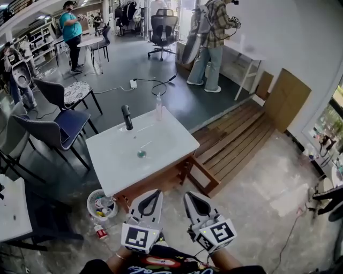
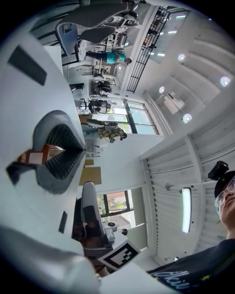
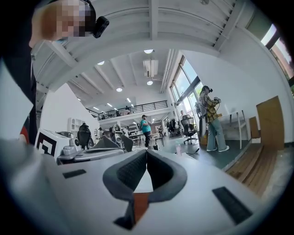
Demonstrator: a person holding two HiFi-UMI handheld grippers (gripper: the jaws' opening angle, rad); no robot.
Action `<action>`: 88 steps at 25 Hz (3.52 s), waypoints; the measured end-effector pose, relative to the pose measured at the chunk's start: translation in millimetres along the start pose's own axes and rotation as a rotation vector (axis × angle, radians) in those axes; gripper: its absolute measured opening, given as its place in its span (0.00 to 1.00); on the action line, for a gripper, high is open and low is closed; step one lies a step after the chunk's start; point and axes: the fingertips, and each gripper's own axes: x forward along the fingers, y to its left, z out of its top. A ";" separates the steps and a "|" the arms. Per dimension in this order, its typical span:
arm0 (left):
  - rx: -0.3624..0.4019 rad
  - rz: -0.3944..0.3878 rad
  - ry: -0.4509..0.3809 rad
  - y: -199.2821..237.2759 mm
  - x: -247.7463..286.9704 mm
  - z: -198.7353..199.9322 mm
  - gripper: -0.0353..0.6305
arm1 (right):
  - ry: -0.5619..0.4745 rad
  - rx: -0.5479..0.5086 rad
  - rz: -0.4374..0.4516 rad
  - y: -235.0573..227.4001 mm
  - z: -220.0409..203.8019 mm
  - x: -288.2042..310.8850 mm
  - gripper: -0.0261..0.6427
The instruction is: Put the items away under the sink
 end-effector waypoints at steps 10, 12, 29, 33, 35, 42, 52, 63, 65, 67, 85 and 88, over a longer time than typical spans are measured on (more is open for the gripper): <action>-0.016 -0.012 -0.027 10.1 7.1 5.1 0.06 | 0.009 -0.014 -0.007 0.4 1.2 11.6 0.05; -0.019 -0.012 -0.026 11.8 8.1 5.4 0.06 | 0.011 -0.018 -0.007 0.0 1.8 13.7 0.05; -0.013 -0.035 -0.034 30.2 33.1 6.5 0.06 | 0.013 -0.006 -0.031 -14.6 3.4 38.4 0.05; -0.011 -0.037 -0.045 38.5 39.6 5.2 0.06 | 0.010 -0.011 -0.035 -17.4 2.0 46.7 0.05; -0.007 -0.034 -0.065 42.6 42.1 7.1 0.06 | 0.010 -0.015 -0.034 -18.2 1.7 51.5 0.05; 0.002 -0.044 -0.058 53.5 48.2 6.7 0.06 | 0.016 -0.022 -0.029 -17.4 1.7 66.1 0.05; -0.008 -0.063 -0.029 57.8 48.9 -6.0 0.06 | 0.026 -0.024 -0.038 -15.6 -4.8 72.0 0.05; -0.036 -0.035 -0.011 65.1 37.8 -12.4 0.06 | 0.040 -0.022 -0.025 -7.2 -8.8 75.4 0.05; -0.030 -0.030 -0.019 66.9 37.7 -11.5 0.06 | 0.045 -0.024 -0.017 -6.5 -9.2 77.6 0.05; -0.038 -0.018 -0.020 68.3 38.5 -11.1 0.06 | 0.048 -0.026 -0.008 -7.7 -9.1 80.2 0.05; -0.034 0.106 -0.009 95.5 50.9 -12.9 0.06 | 0.051 -0.042 0.099 -23.3 -3.3 122.0 0.05; -0.035 0.120 -0.004 100.3 54.9 -15.7 0.06 | 0.054 -0.038 0.112 -27.4 -4.8 130.0 0.05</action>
